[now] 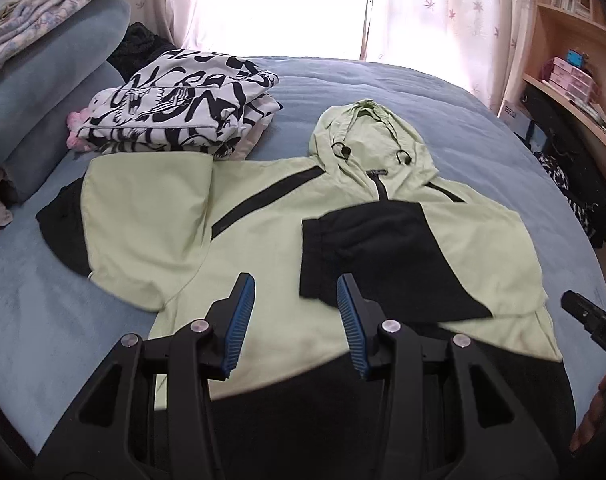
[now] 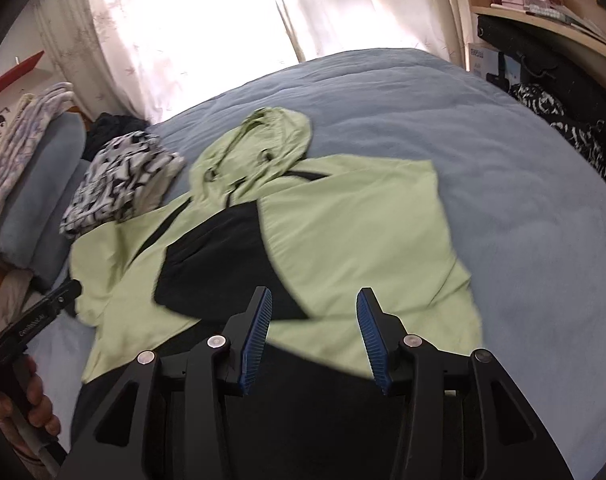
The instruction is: Fold large clothes
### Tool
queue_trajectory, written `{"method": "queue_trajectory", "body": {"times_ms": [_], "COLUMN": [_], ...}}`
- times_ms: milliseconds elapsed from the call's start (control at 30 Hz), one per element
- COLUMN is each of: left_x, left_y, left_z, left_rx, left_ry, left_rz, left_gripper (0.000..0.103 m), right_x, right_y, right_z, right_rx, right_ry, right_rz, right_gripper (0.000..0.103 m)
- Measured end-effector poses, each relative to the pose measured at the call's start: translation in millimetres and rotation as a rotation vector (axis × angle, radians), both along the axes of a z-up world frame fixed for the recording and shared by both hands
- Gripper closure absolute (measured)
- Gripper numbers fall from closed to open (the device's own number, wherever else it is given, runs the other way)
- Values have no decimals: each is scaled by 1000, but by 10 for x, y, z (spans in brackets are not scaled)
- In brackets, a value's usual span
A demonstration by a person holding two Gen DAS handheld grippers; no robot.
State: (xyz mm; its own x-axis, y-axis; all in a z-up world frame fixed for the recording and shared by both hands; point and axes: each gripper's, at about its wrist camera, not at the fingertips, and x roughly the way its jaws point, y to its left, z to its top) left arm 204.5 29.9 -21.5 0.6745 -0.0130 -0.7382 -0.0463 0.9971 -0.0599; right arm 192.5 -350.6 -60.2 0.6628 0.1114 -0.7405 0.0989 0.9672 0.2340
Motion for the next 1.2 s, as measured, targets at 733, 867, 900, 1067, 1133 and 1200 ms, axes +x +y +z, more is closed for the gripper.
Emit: {"method": "queue_trajectory", "body": {"times_ms": [733, 867, 900, 1067, 1133, 1200], "left_x": [-944, -895, -871, -742, -658, -565], "left_y": [939, 1369, 1476, 1972, 2165, 2308], "left_z": [15, -58, -89, -306, -397, -473], "left_rx": [-109, -154, -162, -200, -228, -252], "left_ry": [31, 34, 36, 54, 64, 72], "left_rz": [42, 87, 99, 154, 167, 175], "left_gripper": [59, 57, 57, 55, 55, 55], "right_x": [-852, -715, -664, -400, -265, -96], "right_y": [1939, 2399, 2472, 3024, 3255, 3477], "right_z": [233, 283, 291, 197, 117, 19], "right_rx": [-94, -98, -97, -133, -136, -129], "right_ry": [-24, -54, -57, -76, -70, -59], "right_rz": [296, 336, 348, 395, 417, 434], "right_gripper": [45, 45, 45, 45, 45, 44]}}
